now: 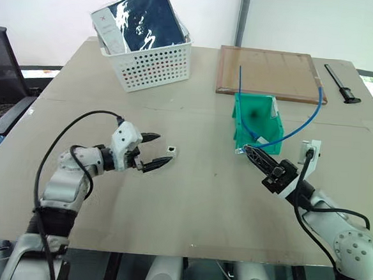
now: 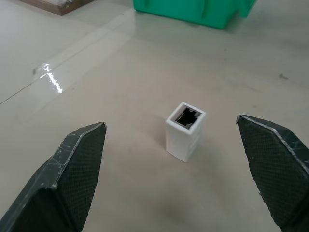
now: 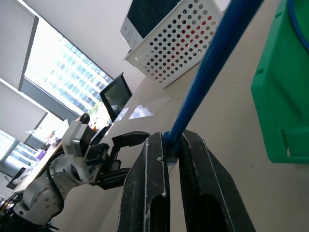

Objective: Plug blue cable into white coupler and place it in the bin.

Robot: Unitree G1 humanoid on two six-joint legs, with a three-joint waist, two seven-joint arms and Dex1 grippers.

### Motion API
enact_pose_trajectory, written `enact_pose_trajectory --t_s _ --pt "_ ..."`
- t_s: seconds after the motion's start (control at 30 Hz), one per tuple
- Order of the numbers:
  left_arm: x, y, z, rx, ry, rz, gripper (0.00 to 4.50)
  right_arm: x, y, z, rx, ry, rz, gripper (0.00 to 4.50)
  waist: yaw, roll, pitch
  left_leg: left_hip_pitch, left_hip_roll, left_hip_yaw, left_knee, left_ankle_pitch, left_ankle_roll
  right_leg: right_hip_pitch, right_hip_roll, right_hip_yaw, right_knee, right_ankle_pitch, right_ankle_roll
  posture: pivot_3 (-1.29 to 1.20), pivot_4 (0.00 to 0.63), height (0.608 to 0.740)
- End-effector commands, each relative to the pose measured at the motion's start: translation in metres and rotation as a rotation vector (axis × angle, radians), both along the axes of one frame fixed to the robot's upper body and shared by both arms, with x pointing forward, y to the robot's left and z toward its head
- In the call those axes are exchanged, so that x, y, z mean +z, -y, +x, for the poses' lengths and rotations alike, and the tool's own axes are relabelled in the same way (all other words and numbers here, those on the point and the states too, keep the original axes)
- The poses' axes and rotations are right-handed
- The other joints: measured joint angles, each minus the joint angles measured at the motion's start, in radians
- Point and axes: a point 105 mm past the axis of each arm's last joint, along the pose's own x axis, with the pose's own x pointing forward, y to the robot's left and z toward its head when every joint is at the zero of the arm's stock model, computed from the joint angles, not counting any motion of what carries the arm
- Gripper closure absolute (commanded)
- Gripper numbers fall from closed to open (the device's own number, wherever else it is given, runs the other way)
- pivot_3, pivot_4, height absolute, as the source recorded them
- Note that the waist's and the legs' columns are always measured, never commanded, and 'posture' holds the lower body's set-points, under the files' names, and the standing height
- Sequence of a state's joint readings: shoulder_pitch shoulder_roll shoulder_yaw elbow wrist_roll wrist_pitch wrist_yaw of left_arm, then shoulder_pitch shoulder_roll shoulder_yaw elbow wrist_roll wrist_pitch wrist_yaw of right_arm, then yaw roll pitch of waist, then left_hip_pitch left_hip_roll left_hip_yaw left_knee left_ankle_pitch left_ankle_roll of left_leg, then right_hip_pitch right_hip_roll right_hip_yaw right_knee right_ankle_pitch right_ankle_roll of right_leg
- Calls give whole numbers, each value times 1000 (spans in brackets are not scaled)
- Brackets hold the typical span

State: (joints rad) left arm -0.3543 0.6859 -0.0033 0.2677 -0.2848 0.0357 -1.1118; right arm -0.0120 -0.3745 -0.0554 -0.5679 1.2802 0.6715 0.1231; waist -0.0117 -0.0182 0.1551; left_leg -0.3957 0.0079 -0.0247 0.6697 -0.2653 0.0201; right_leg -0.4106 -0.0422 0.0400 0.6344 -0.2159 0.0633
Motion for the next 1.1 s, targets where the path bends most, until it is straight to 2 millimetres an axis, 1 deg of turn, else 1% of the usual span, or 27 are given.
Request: enact_pose_trajectory --t_s 0.03,0.17,0.27,0.3,0.33,0.37,0.4,0.43,0.47,0.5,0.53,0.57,0.63,0.7,0.77,0.87,0.93,1.03,1.07,1.1 --pt "-4 2 6 -66 21 53 67 8 3 -5 -10 40 -6 4500 -1 0 0 0 0 0 0 0 0 0 0 0 0 0 0 0 150 738" --pt "-5 1 17 -89 29 77 67 9 6 -6 -28 45 -17 4500 -1 0 0 -1 0 0 0 0 0 -1 0 -1 0 0 0 0 150 738" --pt "-7 2 20 -119 30 95 67 9 8 -7 -37 46 -23 4500 -1 0 0 -1 0 0 0 0 0 -1 0 -1 0 0 0 0 150 738" --pt "-8 3 20 -130 30 100 566 9 9 -7 -40 47 -26 4500 -1 0 0 -1 0 0 0 0 0 -1 0 -1 0 0 0 0 150 738" --pt "-8 3 21 -138 31 102 915 9 9 -7 -42 47 -28 4500 -2 0 0 -1 0 -1 0 0 0 -1 0 -1 0 0 0 0 150 738" --pt "-8 4 21 -149 28 99 1481 9 9 -8 -44 48 -31 4500 -2 0 0 -1 0 0 0 0 0 -1 0 0 0 0 0 0 150 738" --pt "-9 5 20 -161 25 97 1796 9 9 -8 -45 48 -33 4500 -2 0 0 -1 0 -1 0 0 0 -1 0 0 0 0 0 0 150 738" --pt "-10 7 19 -173 26 98 2252 9 9 -8 -46 48 -36 4500 -2 0 0 -1 0 -1 0 0 0 -1 0 0 0 0 0 0 150 738" --pt "-10 8 19 -184 25 95 2877 9 9 -8 -47 48 -39 4500 -2 0 0 -1 0 -1 0 0 0 -1 0 0 0 0 0 0 150 738" --pt "-10 9 18 -191 24 91 3232 8 9 -9 -47 48 -42 4500 -2 0 0 -1 0 -1 0 0 0 -1 0 0 0 0 0 0 150 738" --pt "-10 11 17 -199 25 87 3779 8 9 -9 -47 48 -48 4500 -2 0 0 -1 0 -1 0 0 0 -1 0 0 0 0 0 0 150 738" --pt "-10 12 17 -204 26 83 4141 8 10 -9 -46 49 -55 4500 -2 0 0 -1 0 -1 0 0 0 -1 0 0 0 0 0 0 150 738" --pt "-6 19 16 -222 32 60 4156 8 10 -10 -42 59 -78 4500 -2 0 0 -1 0 -2 0 0 0 -1 0 0 0 0 0 0 150 738" --pt "0 30 11 -262 35 33 4156 9 11 -10 -32 92 -128 4500 0 0 0 -1 0 -2 0 0 0 -1 0 0 1 0 0 0 150 738" --pt "5 51 1 -330 26 4 4156 10 12 -12 -4 138 -202 4500 0 0 0 -2 0 -2 0 0 0 -1 -1 0 0 0 0 0 150 738" --pt "3 86 -10 -411 -2 18 4156 10 16 -14 50 214 -354 4500 1 0 0 -2 1 -2 0 0 0 -1 -2 0 0 0 0 0 150 738" --pt "1 108 -12 -433 -17 9 4156 9 18 -15 101 250 -433 4500 1 0 0 -2 -1 -2 1 0 0 0 -2 0 0 0 1 0 150 738" --pt "-1 132 -11 -445 -29 3 4156 13 18 -17 187 281 -492 4500 -2 -1 0 -1 -1 -1 1 0 0 0 -1 0 1 0 1 0 150 738" --pt "-4 137 -13 -464 -35 19 4156 13 18 -15 211 306 -545 4500 -4 -1 0 -1 -1 -1 1 0 0 0 0 0 1 0 1 0 150 738" --pt "-8 141 -15 -484 -38 39 4156 14 18 -14 222 327 -559 4500 -4 -1 0 -1 0 -1 1 0 0 0 1 0 1 0 1 0 150 738"
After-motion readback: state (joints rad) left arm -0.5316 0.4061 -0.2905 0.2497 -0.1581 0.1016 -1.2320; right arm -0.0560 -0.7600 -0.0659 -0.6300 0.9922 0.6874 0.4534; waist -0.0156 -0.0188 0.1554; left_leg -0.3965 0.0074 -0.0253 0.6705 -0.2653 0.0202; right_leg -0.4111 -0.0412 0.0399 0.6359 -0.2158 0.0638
